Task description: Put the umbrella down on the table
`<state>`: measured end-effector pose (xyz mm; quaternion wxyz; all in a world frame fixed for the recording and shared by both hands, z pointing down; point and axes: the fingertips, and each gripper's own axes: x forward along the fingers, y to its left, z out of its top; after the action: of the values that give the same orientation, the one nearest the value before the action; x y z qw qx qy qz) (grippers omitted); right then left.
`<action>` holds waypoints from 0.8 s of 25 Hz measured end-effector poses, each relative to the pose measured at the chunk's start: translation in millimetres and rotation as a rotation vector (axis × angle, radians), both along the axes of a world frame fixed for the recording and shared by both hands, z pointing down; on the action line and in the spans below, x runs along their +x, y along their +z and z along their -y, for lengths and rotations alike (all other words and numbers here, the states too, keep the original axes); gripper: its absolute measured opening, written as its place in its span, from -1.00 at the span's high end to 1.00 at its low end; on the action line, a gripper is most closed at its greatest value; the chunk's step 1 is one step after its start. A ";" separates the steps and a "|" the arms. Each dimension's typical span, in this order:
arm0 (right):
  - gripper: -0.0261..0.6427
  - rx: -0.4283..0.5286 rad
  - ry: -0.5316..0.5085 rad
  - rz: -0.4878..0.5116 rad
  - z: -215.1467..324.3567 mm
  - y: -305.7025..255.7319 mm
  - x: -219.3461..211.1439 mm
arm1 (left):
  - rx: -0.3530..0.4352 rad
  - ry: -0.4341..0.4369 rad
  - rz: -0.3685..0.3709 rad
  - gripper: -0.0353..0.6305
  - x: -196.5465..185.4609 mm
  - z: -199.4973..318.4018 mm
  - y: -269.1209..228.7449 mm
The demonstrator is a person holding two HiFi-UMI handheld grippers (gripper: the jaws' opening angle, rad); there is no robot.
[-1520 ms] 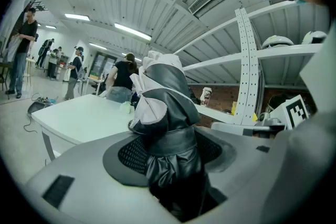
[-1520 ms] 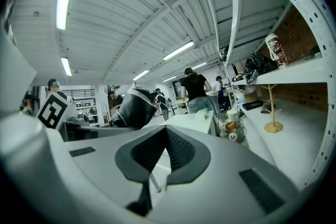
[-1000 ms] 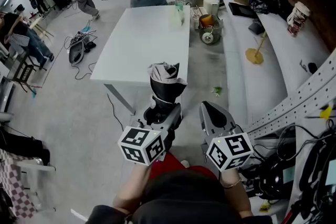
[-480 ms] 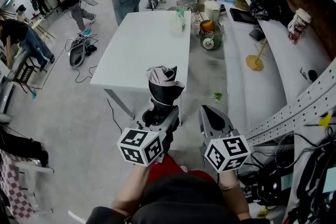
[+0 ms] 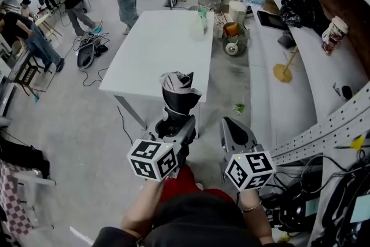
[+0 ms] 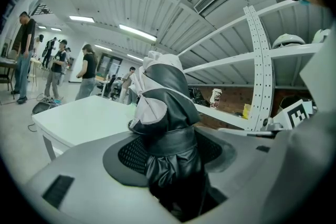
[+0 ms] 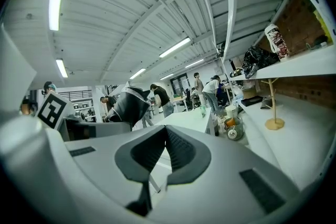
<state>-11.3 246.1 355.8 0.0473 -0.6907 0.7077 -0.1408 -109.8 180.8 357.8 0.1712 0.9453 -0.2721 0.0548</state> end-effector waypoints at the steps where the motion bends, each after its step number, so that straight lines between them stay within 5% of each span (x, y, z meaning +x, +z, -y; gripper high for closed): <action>1: 0.87 -0.003 0.000 0.002 2.0 0.7 -0.3 | -0.001 0.000 0.001 0.12 0.0 2.0 -0.1; 20: 0.87 -0.050 0.031 0.030 93.7 18.4 40.4 | -0.049 0.000 -0.012 0.12 40.1 103.5 13.3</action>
<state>29.1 152.4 374.2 0.0425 -0.7003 0.6925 -0.1681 -69.7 77.2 371.0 0.1959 0.9412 -0.2696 0.0555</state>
